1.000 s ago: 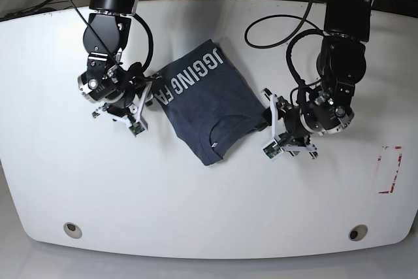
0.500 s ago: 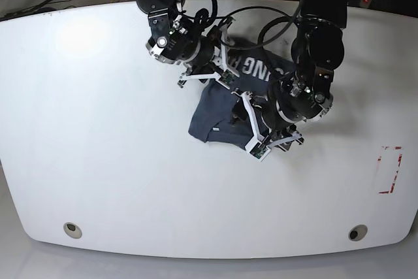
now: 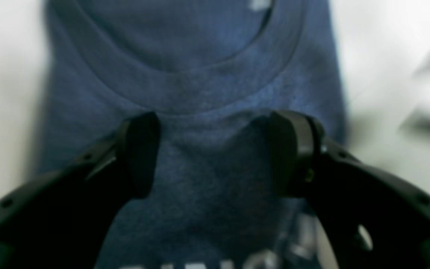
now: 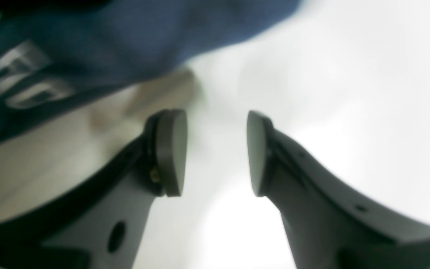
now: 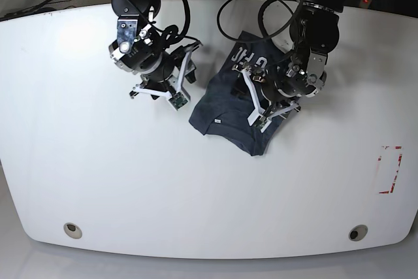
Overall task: Fold the T-shirt properly
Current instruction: 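Fold the shirt once more with the right gripper over toward the left gripper, then carry the folded shirt with the left gripper off the table edge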
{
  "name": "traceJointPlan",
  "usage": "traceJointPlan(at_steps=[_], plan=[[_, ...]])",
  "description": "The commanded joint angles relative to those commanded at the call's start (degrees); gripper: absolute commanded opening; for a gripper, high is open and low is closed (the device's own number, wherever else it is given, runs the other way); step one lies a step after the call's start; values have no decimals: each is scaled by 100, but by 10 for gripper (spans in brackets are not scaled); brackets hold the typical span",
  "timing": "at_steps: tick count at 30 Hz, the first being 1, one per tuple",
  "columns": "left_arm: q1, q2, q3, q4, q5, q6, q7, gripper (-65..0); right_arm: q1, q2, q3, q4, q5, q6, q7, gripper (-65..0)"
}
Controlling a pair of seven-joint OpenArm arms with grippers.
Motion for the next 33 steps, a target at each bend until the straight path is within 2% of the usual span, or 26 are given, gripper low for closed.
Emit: traceJointPlan(at_steps=[5, 10, 15, 18, 22, 25, 29, 33], plan=[[-9, -527, -114, -1099, 387, -9, -844, -228, 53, 18, 26, 158, 0, 0, 0, -403], [-9, -1248, -659, -1565, 360, -70, -976, -226, 79, 18, 26, 176, 0, 0, 0, -403], [-9, -2022, -1407, -1899, 396, -659, -1090, -228, 70, 9, 26, 308, 0, 0, 0, -403], [18, -2505, -1802, -2224, 396, -897, -1433, -228, 70, 9, 18, 413, -9, 0, 0, -403], [44, -3138, -2171, -2620, 396, -1196, -1644, -228, 70, 0, 18, 431, -9, 0, 0, -403], [273, -3508, -2593, -2778, 369, -1327, -1820, -228, 62, 0, 18, 448, -9, 0, 0, -403], [545, -3631, -3288, -2760, 369, -1565, -2101, -224, 70, 0, 18, 475, -9, 0, 0, -403], [554, -3640, -3842, -2505, 387, -2084, -2084, -224, 88, 9, 18, 475, -18, 0, 35, -403]])
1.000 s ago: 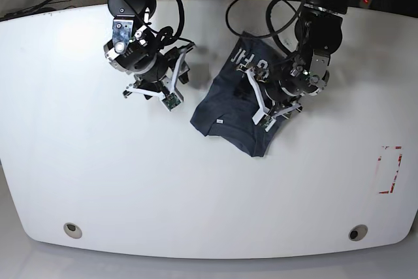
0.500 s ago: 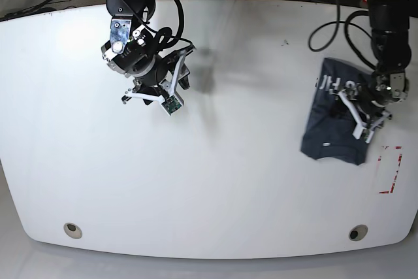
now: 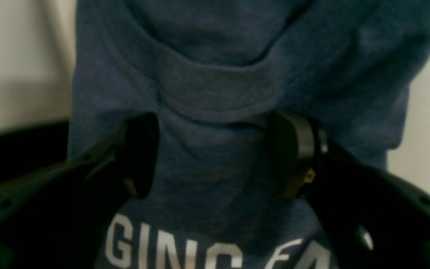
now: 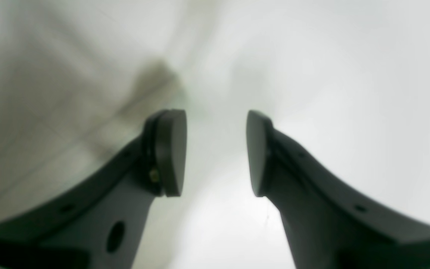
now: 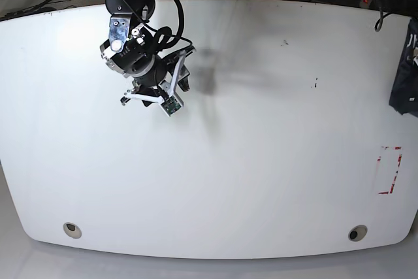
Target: Fold the T-shirt properly
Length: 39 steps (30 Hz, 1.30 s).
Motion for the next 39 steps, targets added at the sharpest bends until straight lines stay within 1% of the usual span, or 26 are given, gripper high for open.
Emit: traceJointPlan(at_steps=[2, 4, 6, 8, 10, 12, 13, 14, 16, 17, 18, 20, 21, 23, 24, 25, 27, 29, 31, 33, 35, 36, 37, 39], plan=[[26, 9, -229, 255, 0, -48, 0, -224, 97, 18, 0, 0, -44, 0, 53, -403], [35, 53, -422, 686, 9, -48, 35, -224, 158, 211, 53, -18, -53, 0, 299, -403], [35, 88, -448, 1002, -26, -48, 167, -226, 193, 316, 141, -35, -44, 0, 554, -403], [9, 343, -457, 1512, -9, -48, 255, -228, 220, 369, 369, -62, -44, 0, 949, -403], [0, 589, -466, 1890, 0, -48, 185, -228, 316, 369, 686, -149, -53, 0, 1310, -403], [0, 932, -448, 2277, 0, 255, -70, -224, 413, 369, 1081, -316, -53, 0, 1767, -403], [0, 1090, -422, 2400, 9, 466, -246, -222, 484, 387, 1248, -413, -53, 0, 1996, -400], [0, 1275, -325, 2505, 18, 703, -492, -221, 554, 475, 1468, -536, -53, 0, 2321, -398], [0, 1442, -44, 2567, 18, 1029, -826, -221, 598, 589, 1688, -668, -53, 0, 2681, -398], [-9, 1565, 229, 2585, 18, 1292, -1116, -221, 598, 659, 1837, -756, -53, 0, 2927, -398], [-9, 1626, 387, 2585, 18, 1468, -1345, -221, 598, 712, 1925, -809, -62, 0, 3068, -398], [35, 1776, 730, 2593, 18, 1952, -1925, -221, 598, 862, 2084, -905, -149, 0, 3314, -396], [44, 1890, 958, 2593, 18, 2233, -2321, -221, 598, 941, 2180, -949, -246, 0, 3393, -396], [158, 2022, 1292, 2593, 18, 2576, -2804, -221, 563, 1037, 2330, -1020, -316, 0, 3560, -396], [264, 2048, 1407, 2602, 18, 2690, -2936, -221, 545, 1073, 2409, -1073, -343, 0, 3675, -396], [457, 2057, 1538, 2681, 18, 2848, -3147, -221, 484, 1090, 2549, -1178, -369, 0, 3886, -396], [686, 2092, 1662, 2927, 18, 3015, -3332, -221, 369, 1125, 2752, -1336, -369, 0, 4176, -400], [1099, 2330, 1846, 3253, 18, 3156, -3516, -221, 229, 1134, 2989, -1644, -334, 0, 4624, -401], [1363, 2497, 1881, 3464, 18, 3182, -3560, -222, 105, 1116, 3121, -1864, -325, 0, 4985, -403], [1829, 2699, 1881, 3798, 44, 3182, -3569, -226, -185, 1108, 3147, -2092, -308, 0, 5512, -403], [2215, 2831, 1846, 4009, 158, 3182, -3569, -228, -431, 1090, 3147, -2268, -299, 0, 5890, -403], [2488, 2954, 1811, 4185, 264, 3182, -3578, -228, -598, 1090, 3147, -2374, -237, 0, 6084, -403], [2655, 3024, 1802, 4299, 308, 3182, -3578, -229, -695, 1090, 3147, -2435, -158, 0, 6163, -403], [3209, 3270, 1793, 4615, 431, 3182, -3578, -229, -1029, 1116, 3147, -2532, 114, 0, 6286, -403]])
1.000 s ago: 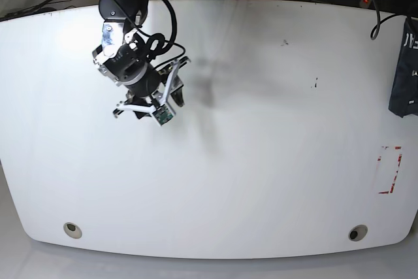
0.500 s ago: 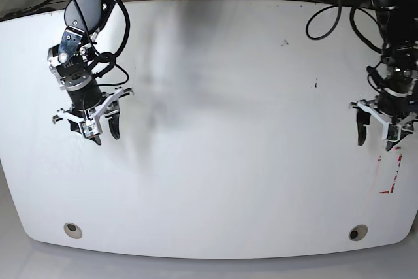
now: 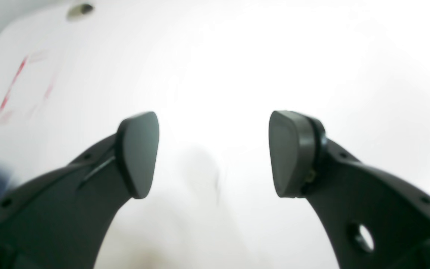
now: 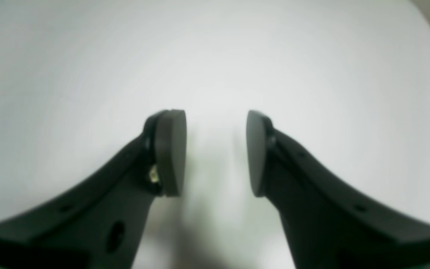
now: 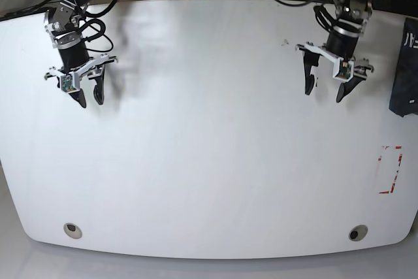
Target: Fold the T-shirt properly
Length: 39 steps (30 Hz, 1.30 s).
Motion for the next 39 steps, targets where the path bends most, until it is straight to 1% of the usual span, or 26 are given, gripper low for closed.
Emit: traceJointPlan(at_steps=[2, 5, 8, 10, 13, 15, 16, 18, 19, 22, 24, 26, 28, 31, 33, 35, 37, 39], plan=[[633, 185, -18, 273, 123, 0, 0, -229, -440, 18, 0, -9, 316, 0, 0, -400], [1468, 325, -26, 492, 246, 0, 0, -229, -1029, 0, -9, 44, 580, 0, -62, -398], [2198, 466, -26, 536, 246, 0, 0, -229, -1600, -18, -9, 167, 747, 0, -53, -401], [2646, 484, -26, 527, 237, 0, 9, -229, -2031, -18, -9, 264, 949, 0, -35, -401], [3121, 563, 0, 484, 220, 9, 9, -229, -2681, -18, -18, 360, 1433, 0, -62, -401], [3367, 809, -18, 475, 229, 9, 9, -229, -3086, -9, -97, 369, 1670, 0, -53, -403], [3473, 958, -35, 475, 246, 9, 18, -229, -3305, 18, -167, 369, 1741, 0, -53, -403], [3587, 1081, -123, 413, 246, 9, 79, -229, -3587, 26, -237, 360, 1785, 0, -35, -403], [3648, 1143, -185, 369, 246, 9, 193, -229, -3780, 26, -281, 360, 1785, 0, -35, -403], [3648, 1231, -211, 132, 246, 9, 598, -228, -4158, 18, -545, 308, 1785, 0, -70, -403], [3587, 1187, -185, -185, 237, 9, 835, -225, -4352, 18, -765, 62, 1785, 0, -53, -403], [3349, 1196, -193, -624, 237, 9, 1002, -225, -4448, 35, -1011, -290, 1785, 0, -26, -403], [3015, 1187, -211, -1143, 273, 9, 1152, -228, -4396, 132, -1240, -651, 1749, 0, -26, -403], [2409, 1046, -237, -2207, 255, 9, 1222, -229, -4097, 264, -1644, -1327, 1741, 0, -26, -404], [2127, 1011, -237, -2796, 264, 9, 1213, -229, -3868, 352, -1785, -1732, 1741, 0, -26, -404], [1670, 985, -237, -3604, 264, 9, 1204, -229, -3455, 431, -1881, -2303, 1714, 0, -18, -404], [1275, 976, -237, -4193, 273, 9, 1204, -229, -3086, 431, -1890, -2840, 1521, 0, -18, -404], [818, 914, -237, -4844, 273, 9, 1204, -229, -2629, 431, -1881, -3455, 1073, 0, -18, -404]])
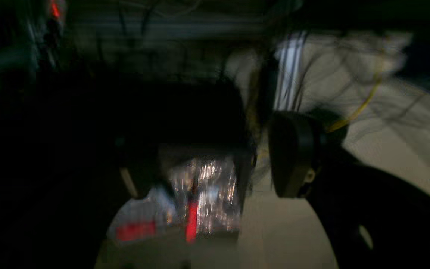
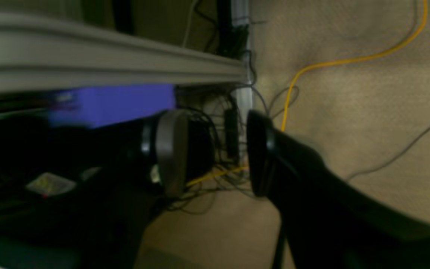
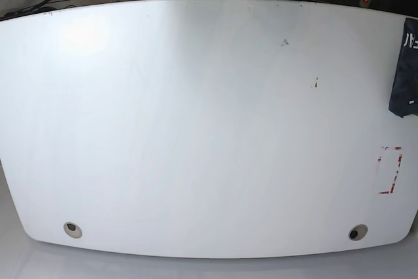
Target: Fold the T-shirt properly
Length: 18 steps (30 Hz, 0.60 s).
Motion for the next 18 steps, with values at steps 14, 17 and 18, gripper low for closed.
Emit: traceJointPlan(at_steps=[14, 17, 18], plan=[[-2365, -229, 0, -2998, 0, 9, -88, -228, 2101, -44, -18, -2479, -1354, -708, 0, -401], [-2769, -246, 0, -3622, 9, 9, -343, -226, 2505, -44, -18, -2936, -1538, -892, 0, -398], [-2848, -246, 9, -3771, 9, 9, -387, -226, 2576, -44, -18, -3015, -1574, -927, 0, -398]])
